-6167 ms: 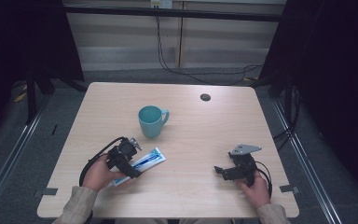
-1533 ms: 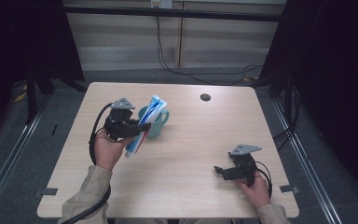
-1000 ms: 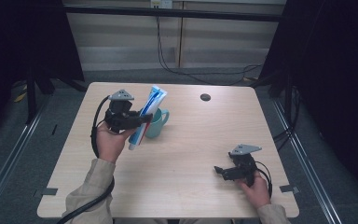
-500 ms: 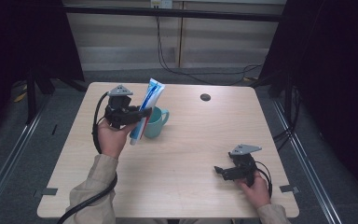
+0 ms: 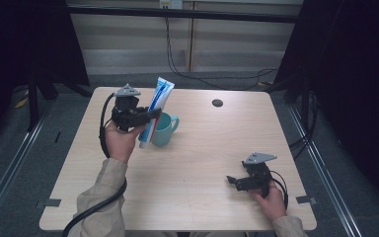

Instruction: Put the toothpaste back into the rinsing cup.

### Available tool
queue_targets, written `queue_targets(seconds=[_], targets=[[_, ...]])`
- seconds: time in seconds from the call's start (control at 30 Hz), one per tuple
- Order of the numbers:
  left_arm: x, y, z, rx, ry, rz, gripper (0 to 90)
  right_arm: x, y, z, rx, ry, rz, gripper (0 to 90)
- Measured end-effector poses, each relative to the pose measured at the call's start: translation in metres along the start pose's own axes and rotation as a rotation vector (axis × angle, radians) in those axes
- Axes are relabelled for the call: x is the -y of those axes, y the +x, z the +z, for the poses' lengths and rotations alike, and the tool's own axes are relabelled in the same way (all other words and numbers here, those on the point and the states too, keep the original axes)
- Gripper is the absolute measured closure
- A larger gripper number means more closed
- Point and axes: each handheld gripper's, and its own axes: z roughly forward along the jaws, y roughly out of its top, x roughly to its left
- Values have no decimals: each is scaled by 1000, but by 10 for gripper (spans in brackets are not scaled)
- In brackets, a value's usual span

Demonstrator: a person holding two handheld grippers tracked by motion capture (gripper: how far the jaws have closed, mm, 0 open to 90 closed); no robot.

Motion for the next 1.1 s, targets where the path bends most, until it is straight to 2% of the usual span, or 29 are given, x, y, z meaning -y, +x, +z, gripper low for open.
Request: queue_targets(seconds=[0.1, 0.47, 1.1], targets=[[-1, 1, 2, 0, -10, -12, 753, 0, 0, 0, 0, 0, 0, 127], [-7, 3, 4, -24, -47, -12, 754, 0, 0, 0, 0, 0, 0, 127], [-15, 8, 13, -34, -75, -23, 753, 0, 0, 0, 0, 0, 0, 127]])
